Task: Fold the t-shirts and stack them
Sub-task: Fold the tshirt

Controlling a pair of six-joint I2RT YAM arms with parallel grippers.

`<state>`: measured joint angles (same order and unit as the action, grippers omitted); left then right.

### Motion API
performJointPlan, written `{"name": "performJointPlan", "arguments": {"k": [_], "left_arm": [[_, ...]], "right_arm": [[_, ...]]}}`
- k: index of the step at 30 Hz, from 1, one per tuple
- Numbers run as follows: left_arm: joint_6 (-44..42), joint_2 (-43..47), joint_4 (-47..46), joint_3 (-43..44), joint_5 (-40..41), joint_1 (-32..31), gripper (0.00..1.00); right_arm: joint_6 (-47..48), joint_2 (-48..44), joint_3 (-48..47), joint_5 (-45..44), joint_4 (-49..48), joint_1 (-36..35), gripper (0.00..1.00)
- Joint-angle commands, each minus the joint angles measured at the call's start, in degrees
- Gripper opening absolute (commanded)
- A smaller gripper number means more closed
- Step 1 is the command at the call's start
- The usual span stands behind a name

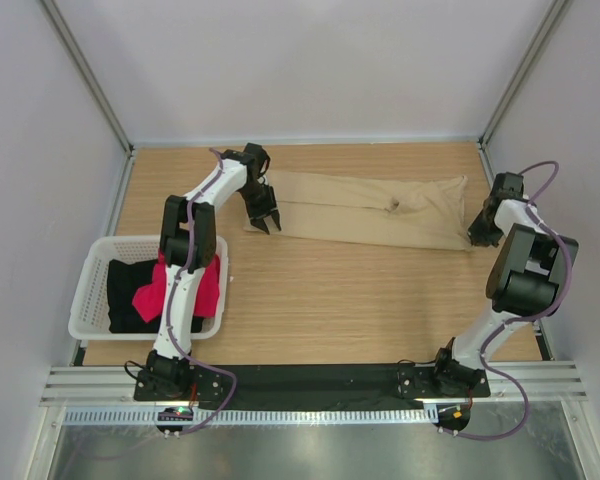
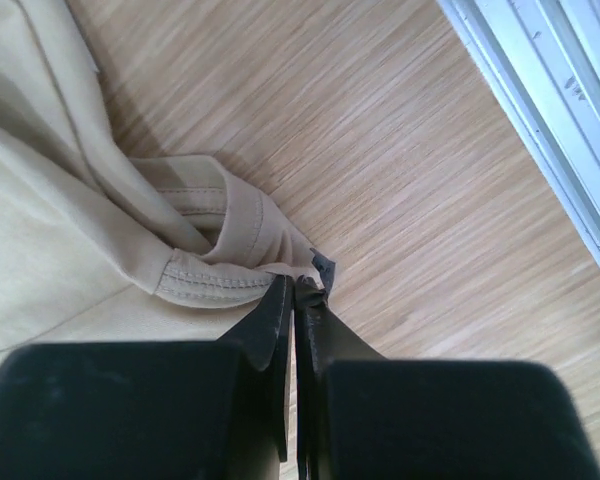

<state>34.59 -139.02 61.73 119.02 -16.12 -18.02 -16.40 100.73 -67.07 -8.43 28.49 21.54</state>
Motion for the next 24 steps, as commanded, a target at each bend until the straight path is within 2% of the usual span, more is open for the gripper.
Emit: {"name": "performJointPlan", "arguments": {"k": [1, 3, 7, 12, 19, 21, 24], "left_arm": [[-2.0, -6.2, -3.6, -2.0, 8.5, 1.1, 0.4], [-2.1, -5.9, -3.6, -2.0, 8.5, 1.1, 0.4], [-2.4, -5.2, -3.6, -2.7, 8.6, 1.1, 0.4], [-2.8, -3.8, -3.2, -2.7, 9.0, 1.1, 0.4], [-2.8, -0.3, -3.9, -4.1, 9.0, 1.0, 0.41], [-2.6, 0.0, -4.7, -4.3, 8.9, 1.0, 0.42], [-2.4, -1.3, -4.2, -2.6, 8.7, 1.1, 0.42]], "right_arm": [[2.6, 2.2, -1.6, 0.6, 0.7, 0.1, 0.08], [2.6, 2.4, -1.8, -0.7, 3.2, 0.2, 0.12], [-0.1, -0.8, -1.9, -5.5, 4.6, 1.0, 0.32], [-1.9, 1.3, -9.7, -10.0, 10.9, 1.6, 0.44], [-4.7, 0.3, -11.2, 3.7, 9.9, 0.9, 0.46], [-5.7, 0.1, -9.9, 11.0, 8.3, 0.1, 0.46], [-7.6, 1.0, -7.9, 16.7, 6.0, -1.1, 0.45]]}}
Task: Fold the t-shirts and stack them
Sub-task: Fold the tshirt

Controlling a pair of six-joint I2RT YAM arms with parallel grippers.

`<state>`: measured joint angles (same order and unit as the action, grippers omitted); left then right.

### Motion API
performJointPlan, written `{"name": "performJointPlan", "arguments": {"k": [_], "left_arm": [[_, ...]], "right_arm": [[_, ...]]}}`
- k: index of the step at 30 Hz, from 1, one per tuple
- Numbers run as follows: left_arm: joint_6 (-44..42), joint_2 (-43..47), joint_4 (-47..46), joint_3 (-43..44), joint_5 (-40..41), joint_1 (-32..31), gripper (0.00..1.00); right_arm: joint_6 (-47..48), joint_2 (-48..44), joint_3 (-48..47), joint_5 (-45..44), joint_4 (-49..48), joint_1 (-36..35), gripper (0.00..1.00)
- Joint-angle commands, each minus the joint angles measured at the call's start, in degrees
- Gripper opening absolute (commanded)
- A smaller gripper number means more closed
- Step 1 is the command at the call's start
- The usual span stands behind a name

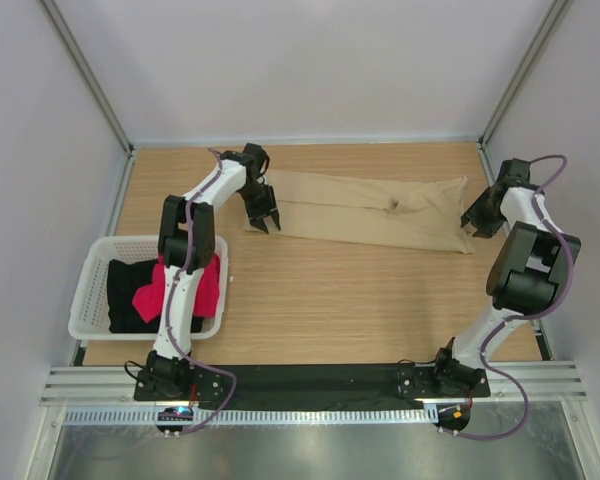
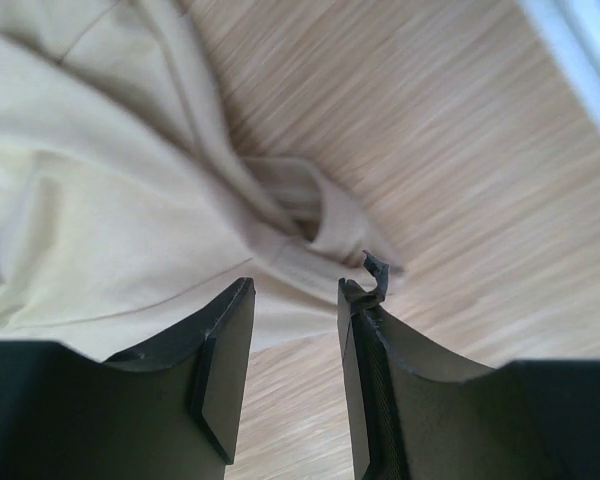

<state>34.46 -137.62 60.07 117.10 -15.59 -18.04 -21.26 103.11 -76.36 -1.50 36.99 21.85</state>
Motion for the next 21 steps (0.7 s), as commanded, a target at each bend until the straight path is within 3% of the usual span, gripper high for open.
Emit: {"name": "performJointPlan", "arguments": {"k": [1, 8, 15, 21], "left_arm": [[-2.3, -3.3, -2.3, -0.3, 8.0, 1.0, 0.42], [-2.8, -5.3, -1.5, -1.5, 10.1, 1.1, 0.43], [-3.3, -2.7, -3.4, -8.2, 12.0, 1.1, 0.43], [-4.0, -0.5, -4.1, -13.6, 12.6, 1.0, 0.43]], "right_arm": [[-2.7, -1.1, 1.6, 9.2, -2.5, -2.8, 0.45], [-2.1, 2.2, 3.0, 6.4, -3.3, -3.7, 0.45], [-0.9, 5.4, 6.5, 1.8, -3.8, -3.7, 0.45], [-0.9, 1.2, 9.4, -6.1, 3.9, -3.7, 0.46]]}}
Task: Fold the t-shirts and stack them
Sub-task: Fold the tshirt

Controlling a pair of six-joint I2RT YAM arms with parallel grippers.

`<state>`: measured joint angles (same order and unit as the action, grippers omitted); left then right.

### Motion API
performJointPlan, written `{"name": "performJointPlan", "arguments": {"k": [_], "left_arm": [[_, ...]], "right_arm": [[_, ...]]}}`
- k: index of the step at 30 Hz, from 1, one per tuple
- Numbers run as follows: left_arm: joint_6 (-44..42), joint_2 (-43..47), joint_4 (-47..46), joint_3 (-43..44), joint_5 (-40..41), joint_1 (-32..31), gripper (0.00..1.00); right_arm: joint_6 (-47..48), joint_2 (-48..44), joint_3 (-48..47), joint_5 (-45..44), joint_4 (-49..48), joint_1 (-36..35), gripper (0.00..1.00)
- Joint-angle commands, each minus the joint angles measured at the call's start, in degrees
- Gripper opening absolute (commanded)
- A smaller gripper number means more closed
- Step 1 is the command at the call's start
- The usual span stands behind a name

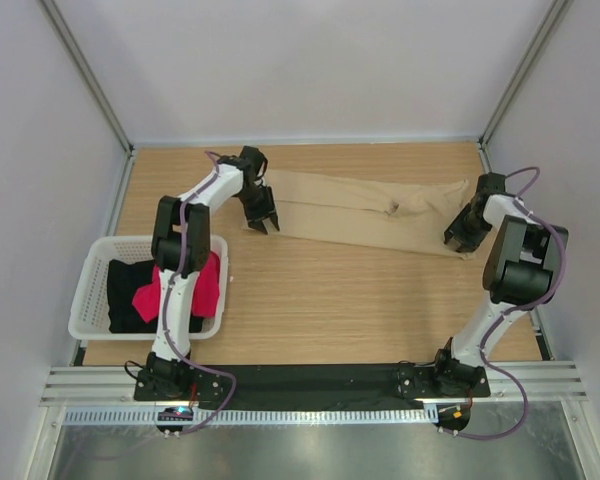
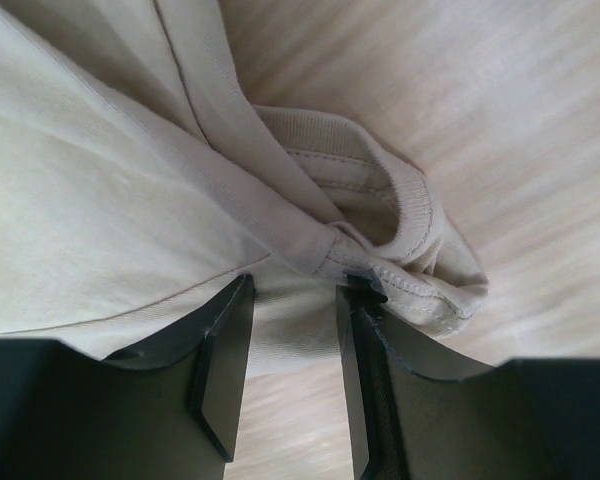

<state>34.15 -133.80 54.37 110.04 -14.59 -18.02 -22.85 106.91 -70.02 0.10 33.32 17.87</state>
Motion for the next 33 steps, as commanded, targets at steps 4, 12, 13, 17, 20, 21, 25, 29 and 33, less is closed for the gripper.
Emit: {"name": "performJointPlan", "arguments": {"k": [4, 12, 13, 17, 20, 21, 25, 29, 33], "left_arm": [[-4.5, -1.8, 1.1, -10.8, 12.7, 1.0, 0.43], [-5.9, 7.3, -0.2, -18.6, 11.4, -1.2, 0.47], [-6.3, 7.8, 0.2, -18.3, 10.6, -1.5, 0.48], [-6.8, 10.8, 0.6, -16.4, 8.9, -2.1, 0.54], [-6.9, 11.5, 0.8, -14.7, 7.0, -2.3, 0.56], [-6.9, 11.8, 0.9, -14.6, 6.4, -2.5, 0.55], [-6.9, 13.5, -1.2, -15.9, 2.5, -3.2, 0.55], [-6.9, 15.6, -2.8, -19.3, 0.2, -4.3, 0.55], [-7.3, 18.0, -3.6, -21.0, -0.4, -5.6, 0.54]], "right_arm": [[1.1, -7.2, 5.3, -10.5, 12.1, 0.3, 0.47], [3.8, -14.4, 1.5, -10.0, 15.8, -2.8, 0.49], [3.8, -14.5, -0.5, -7.8, 15.1, -4.7, 0.5], [3.9, -11.3, -5.8, -4.8, 10.4, -8.7, 0.51], [2.8, -5.8, -10.0, -1.2, 3.9, -9.0, 0.5], [2.6, -3.7, -12.9, -0.9, 1.2, -9.0, 0.5], [2.0, 5.6, -22.3, 3.5, -0.7, -9.0, 0.43], [3.3, 11.4, -27.5, 5.7, -1.2, -9.7, 0.39], [5.4, 13.0, -28.2, 4.3, -3.2, -10.0, 0.41]]}}
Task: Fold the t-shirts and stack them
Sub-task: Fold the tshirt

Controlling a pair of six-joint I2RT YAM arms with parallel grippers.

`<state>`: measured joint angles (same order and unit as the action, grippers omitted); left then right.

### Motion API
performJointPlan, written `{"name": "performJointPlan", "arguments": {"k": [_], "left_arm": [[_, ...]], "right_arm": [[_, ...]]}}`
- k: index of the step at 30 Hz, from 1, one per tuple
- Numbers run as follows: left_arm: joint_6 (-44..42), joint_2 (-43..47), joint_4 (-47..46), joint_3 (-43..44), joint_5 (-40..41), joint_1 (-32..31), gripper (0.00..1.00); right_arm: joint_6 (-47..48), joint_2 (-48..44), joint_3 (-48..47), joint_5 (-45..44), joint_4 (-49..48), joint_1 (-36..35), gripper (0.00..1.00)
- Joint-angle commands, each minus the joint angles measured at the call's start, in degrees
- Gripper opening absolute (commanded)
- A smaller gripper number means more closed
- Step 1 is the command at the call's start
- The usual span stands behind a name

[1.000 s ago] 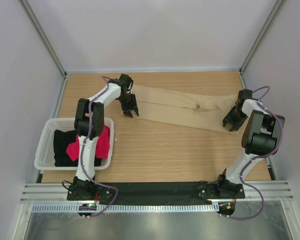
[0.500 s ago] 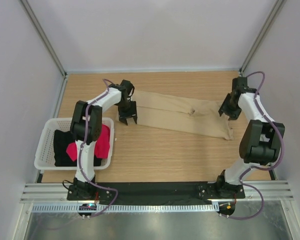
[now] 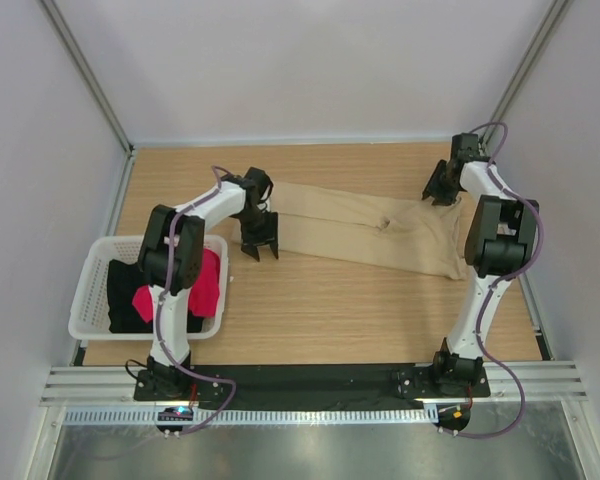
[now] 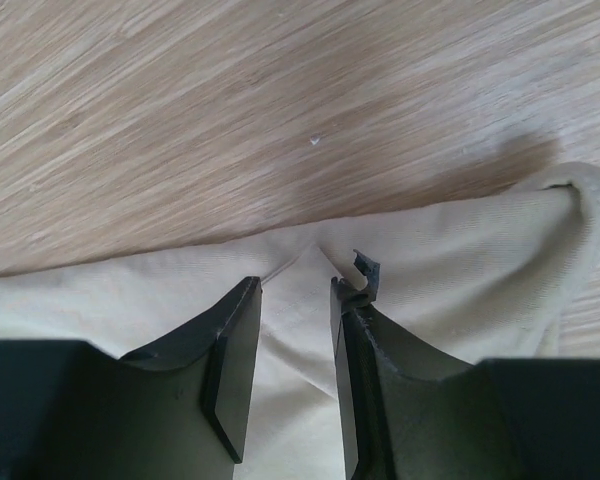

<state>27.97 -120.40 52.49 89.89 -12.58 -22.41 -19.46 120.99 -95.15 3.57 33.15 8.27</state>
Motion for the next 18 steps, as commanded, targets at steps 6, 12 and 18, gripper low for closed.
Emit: {"name": "performJointPlan", "arguments": {"k": [6, 12, 18], "left_arm": [[-1.2, 6.3, -1.7, -1.5, -3.6, -1.7, 0.54], [-1.5, 6.1, -1.7, -1.8, -3.9, -1.7, 0.54], [-1.6, 5.5, -1.2, -0.9, -3.8, -1.7, 0.54]], "right_arm": [[4.9, 0.9, -4.0, 0.3, -1.9, -0.5, 0.41], [7.1, 1.7, -2.5, -0.8, -2.0, -0.5, 0.41], [7.8, 3.5, -1.8, 0.3, -2.3, -0.7, 0.36]]}}
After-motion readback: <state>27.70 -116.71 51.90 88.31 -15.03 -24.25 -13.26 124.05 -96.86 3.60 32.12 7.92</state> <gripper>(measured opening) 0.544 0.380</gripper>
